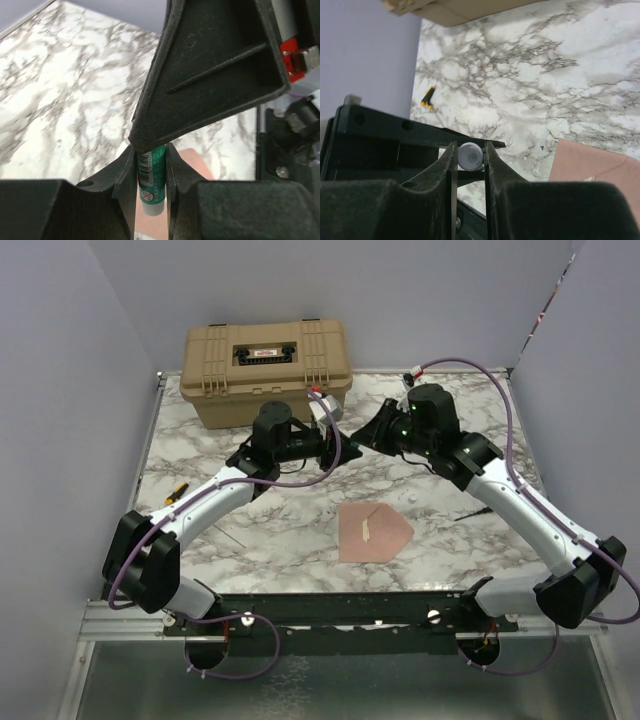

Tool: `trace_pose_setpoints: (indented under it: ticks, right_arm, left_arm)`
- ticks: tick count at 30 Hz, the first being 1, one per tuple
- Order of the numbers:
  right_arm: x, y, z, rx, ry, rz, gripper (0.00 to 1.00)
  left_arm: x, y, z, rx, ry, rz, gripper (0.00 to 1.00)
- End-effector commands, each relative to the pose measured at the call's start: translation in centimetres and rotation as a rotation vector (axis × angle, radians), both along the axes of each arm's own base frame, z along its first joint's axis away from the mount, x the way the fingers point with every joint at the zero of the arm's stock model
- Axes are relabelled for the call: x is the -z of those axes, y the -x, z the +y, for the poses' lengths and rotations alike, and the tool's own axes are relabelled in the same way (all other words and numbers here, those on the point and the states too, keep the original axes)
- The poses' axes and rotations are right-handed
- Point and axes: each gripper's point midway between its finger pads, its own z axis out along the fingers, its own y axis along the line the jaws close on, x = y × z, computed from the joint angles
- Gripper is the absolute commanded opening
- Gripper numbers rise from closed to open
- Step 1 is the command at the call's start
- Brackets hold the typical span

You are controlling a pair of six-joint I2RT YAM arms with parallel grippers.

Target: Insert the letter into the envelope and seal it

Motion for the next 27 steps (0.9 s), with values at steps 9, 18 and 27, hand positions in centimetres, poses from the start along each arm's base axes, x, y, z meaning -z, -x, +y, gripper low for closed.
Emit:
trace_pose_setpoints:
  ticks: [9, 18, 27]
  right_arm:
    - [-3.2, -0.2, 0.5, 0.028, -0.008, -0.084, 0.46]
    - [-4.6, 5.9, 0.3, -0.432, 0.089, -0.344, 0.65]
    - [-3.8, 10.4, -0.2, -0.669, 0.118, -0.460, 0.64]
  left_arm:
    - [-0.8, 0.4, -0.6, 0.058, -0.100, -0.070, 0.00]
    - [0.1, 3.5, -0.4, 0.209, -0.082, 0.007, 0.00]
    - [-0.9, 7.9, 0.9, 0.480, -0.021, 0.029, 0.00]
